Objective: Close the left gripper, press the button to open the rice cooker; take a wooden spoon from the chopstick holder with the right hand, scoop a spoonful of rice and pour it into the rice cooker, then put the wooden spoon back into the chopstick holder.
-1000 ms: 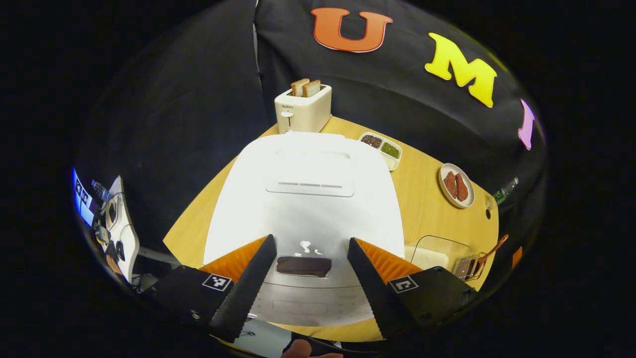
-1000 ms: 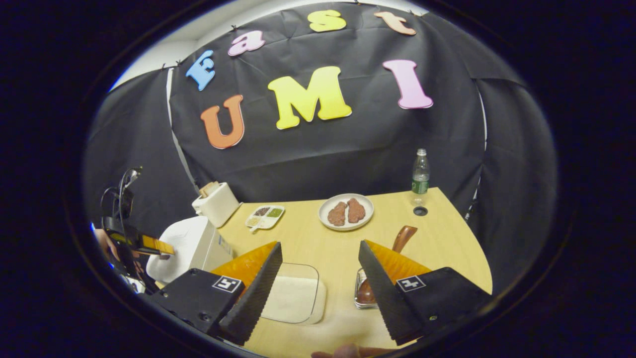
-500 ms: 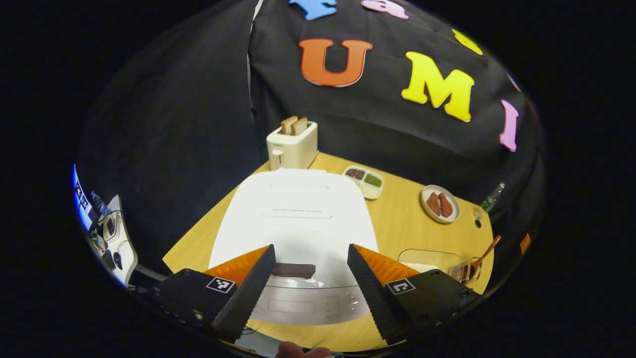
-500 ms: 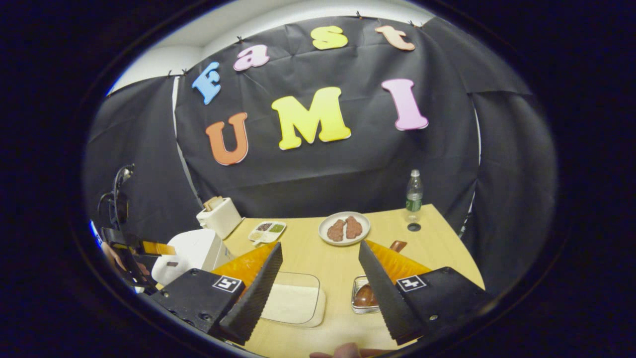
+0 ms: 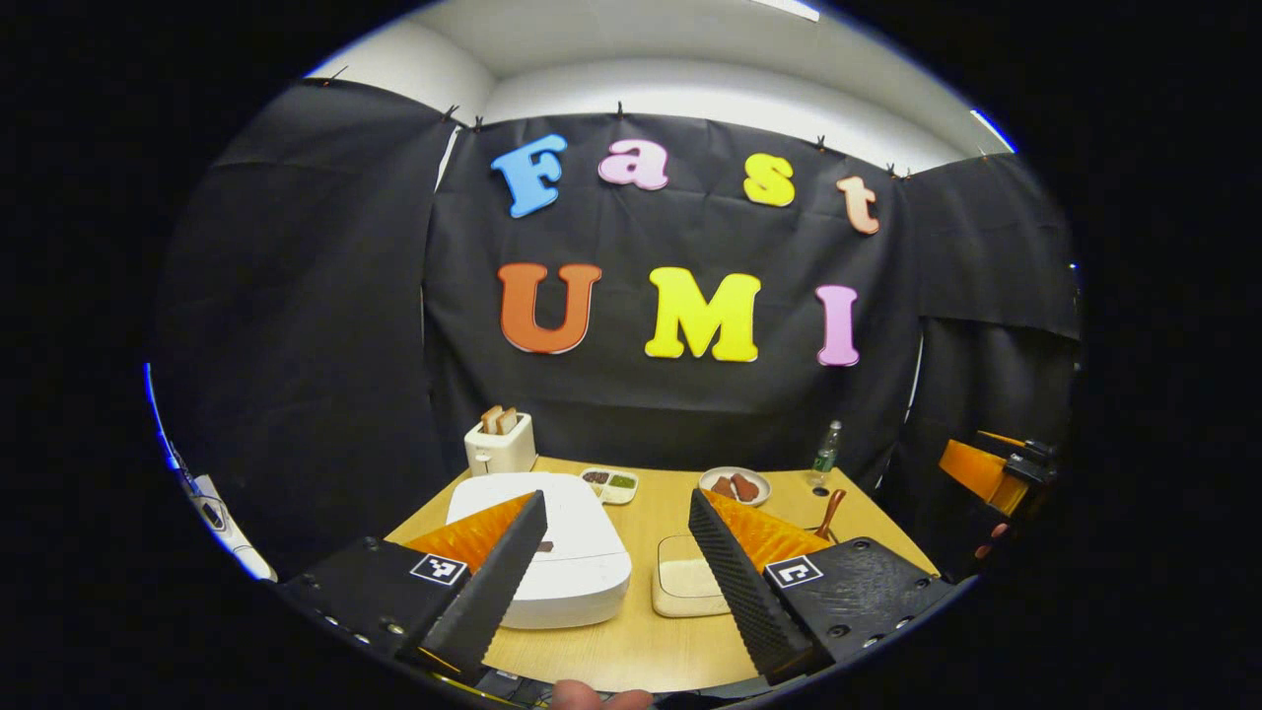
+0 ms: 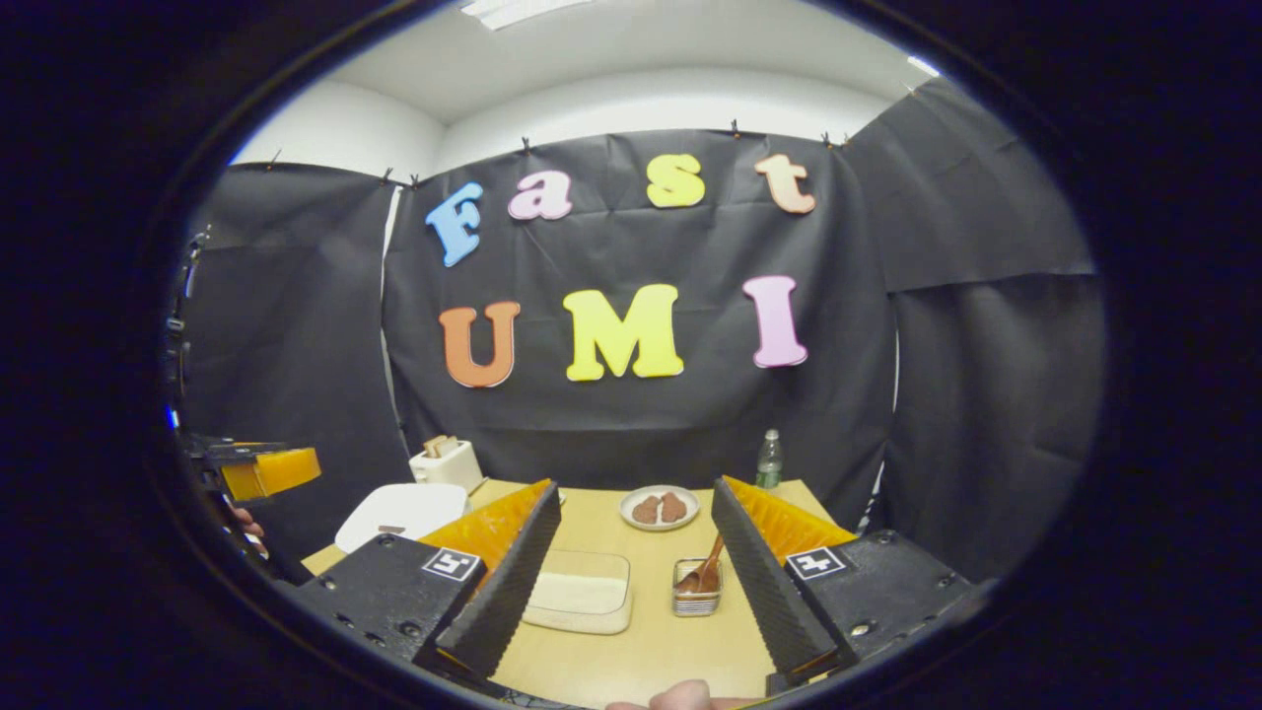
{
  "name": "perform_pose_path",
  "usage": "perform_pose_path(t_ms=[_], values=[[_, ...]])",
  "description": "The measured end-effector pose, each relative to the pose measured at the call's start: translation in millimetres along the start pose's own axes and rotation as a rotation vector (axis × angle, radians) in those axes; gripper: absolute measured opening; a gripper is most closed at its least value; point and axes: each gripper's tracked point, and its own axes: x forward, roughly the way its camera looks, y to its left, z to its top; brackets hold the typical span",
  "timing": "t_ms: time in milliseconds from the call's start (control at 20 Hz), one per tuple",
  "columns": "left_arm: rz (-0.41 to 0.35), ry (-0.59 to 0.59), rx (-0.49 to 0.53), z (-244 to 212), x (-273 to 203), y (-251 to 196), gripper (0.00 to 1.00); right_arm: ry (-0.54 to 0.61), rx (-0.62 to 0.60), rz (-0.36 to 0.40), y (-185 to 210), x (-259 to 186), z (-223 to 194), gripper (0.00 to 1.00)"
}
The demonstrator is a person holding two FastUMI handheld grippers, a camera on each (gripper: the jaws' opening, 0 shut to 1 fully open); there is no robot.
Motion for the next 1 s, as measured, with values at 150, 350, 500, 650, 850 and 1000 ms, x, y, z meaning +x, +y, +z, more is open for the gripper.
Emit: perform_pose_path(t_ms=[150,350,500,650,850,1000], values=[[-0.043,-0.047,-0.022,6,-36,-22,0.94,-0.018,-0.031,-0.012,6,-33,4,0.97],[-0.047,-0.063,-0.016,9,-68,-27,0.94,-0.07,-0.037,-0.003,22,-57,9,0.98],[-0.025,-0.083,-0.027,13,-80,-25,0.94,-0.068,-0.021,0.017,34,-62,4,0.98],[-0.009,-0.081,-0.045,10,-81,-26,0.94,-0.065,-0.021,0.024,32,-60,6,0.98],[0.014,-0.107,-0.011,12,-82,-20,0.94,-0.081,-0.035,0.04,33,-57,9,0.98],[0.035,-0.103,-0.009,10,-83,-20,0.94,-0.071,-0.042,0.061,37,-54,6,0.96]])
